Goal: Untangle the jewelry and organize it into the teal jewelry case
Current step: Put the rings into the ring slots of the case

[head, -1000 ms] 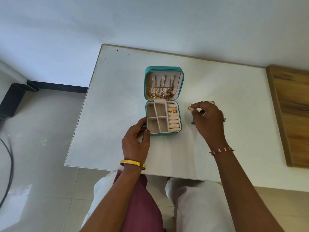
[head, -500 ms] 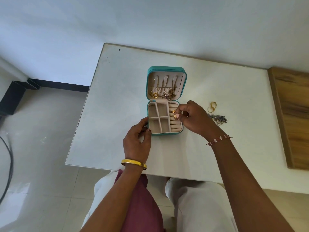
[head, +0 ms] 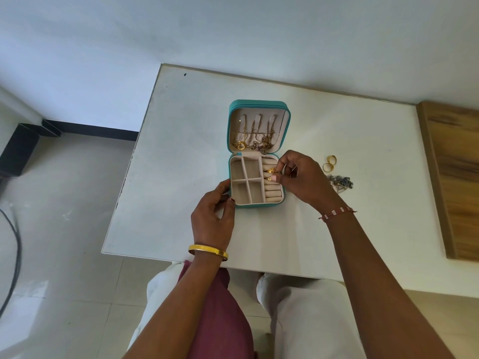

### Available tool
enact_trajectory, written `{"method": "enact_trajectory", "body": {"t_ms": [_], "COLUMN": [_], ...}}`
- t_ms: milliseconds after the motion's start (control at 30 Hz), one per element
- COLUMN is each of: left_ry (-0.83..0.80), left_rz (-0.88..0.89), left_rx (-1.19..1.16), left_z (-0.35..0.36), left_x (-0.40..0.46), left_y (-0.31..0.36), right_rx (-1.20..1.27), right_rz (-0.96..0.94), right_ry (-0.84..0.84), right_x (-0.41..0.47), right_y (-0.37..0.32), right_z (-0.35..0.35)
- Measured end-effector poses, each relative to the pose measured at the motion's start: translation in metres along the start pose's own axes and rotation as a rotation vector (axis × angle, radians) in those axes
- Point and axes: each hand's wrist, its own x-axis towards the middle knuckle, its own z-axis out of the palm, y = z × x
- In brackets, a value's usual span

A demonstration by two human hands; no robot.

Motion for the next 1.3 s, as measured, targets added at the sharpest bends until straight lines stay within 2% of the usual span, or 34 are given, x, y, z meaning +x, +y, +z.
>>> {"method": "enact_trajectory", "body": {"t_ms": [233,400,533,700,967,1300], "left_ry": [-0.003,0.003,0.013,0.022,0.014,0.007], "left_rz": [0.006,0.008,0.023,0.033,0.026,0.008], "left_rx": [0.010,0.001,0.008,0.022,0.025,0.007], "left_z": [-0.001,0.000,0.000,0.000,0.000,-0.001], "left_x": [0.000,0.000,0.000,0.000,0.000,0.000], "left_y": [-0.001,0.000,0.000,0.000,0.000,-0.002], "right_rx": [0.043,0.188,0.034,-0.192,-0.407,-0.269], "right_rz": [-0.010,0.052,0.141,0.135,0.122,0.140], "right_ry": [0.076,0.458,0.630,0.571,0.532,0.513], "right_x": [-0.006,-0.013,-0.018,-0.013,-0.008,-0.003], "right_y": [0.004,0.022,0.049,0.073,0.068,0.054], "right_z": [0.004,-0.018,-0.035,-0.034,-0.025,-0.027]}}
